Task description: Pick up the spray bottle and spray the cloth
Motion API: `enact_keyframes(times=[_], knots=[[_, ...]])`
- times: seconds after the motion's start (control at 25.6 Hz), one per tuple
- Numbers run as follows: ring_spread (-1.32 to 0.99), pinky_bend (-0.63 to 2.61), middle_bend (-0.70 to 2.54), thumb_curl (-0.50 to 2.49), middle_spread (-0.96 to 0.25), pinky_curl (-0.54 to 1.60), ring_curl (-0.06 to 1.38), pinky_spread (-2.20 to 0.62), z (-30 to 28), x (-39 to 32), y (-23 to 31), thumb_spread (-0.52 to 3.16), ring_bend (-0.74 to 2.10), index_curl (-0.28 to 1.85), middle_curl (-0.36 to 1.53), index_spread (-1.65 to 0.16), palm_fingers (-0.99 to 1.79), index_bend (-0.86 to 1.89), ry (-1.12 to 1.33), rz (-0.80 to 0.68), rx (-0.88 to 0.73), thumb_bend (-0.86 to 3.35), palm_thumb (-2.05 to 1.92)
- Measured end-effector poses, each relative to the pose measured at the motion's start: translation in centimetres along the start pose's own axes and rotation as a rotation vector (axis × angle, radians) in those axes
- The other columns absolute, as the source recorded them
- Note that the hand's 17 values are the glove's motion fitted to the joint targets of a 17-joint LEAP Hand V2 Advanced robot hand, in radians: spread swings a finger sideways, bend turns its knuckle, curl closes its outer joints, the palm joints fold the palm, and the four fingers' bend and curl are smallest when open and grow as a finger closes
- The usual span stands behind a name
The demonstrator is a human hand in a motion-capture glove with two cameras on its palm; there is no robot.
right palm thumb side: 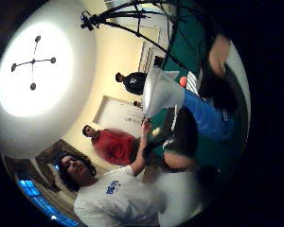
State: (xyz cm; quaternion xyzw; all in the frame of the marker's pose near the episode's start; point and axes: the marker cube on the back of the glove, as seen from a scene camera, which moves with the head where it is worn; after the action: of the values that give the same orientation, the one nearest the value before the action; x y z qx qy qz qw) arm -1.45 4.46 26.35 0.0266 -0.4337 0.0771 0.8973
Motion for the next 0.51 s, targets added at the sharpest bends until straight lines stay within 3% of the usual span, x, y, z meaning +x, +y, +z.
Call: enact_keyframes(times=[0.2, 0.51], knots=[[-0.15, 0.66, 0.55, 0.56, -0.16, 0.63, 0.57, -0.03, 2.1, -0.7, -0.7, 0.93, 0.74, 0.53, 0.54, -0.32, 0.14, 0.35, 0.008, 0.008, -0.047, -0.08, 0.75], [-0.13, 0.57, 0.38, 0.49, -0.11, 0.43, 0.39, 0.06, 5.4, -1.4, -1.9, 0.92, 0.59, 0.34, 0.43, -0.35, 0.17, 0.11, -0.049, 0.025, 0.022, -0.04, 0.68]])
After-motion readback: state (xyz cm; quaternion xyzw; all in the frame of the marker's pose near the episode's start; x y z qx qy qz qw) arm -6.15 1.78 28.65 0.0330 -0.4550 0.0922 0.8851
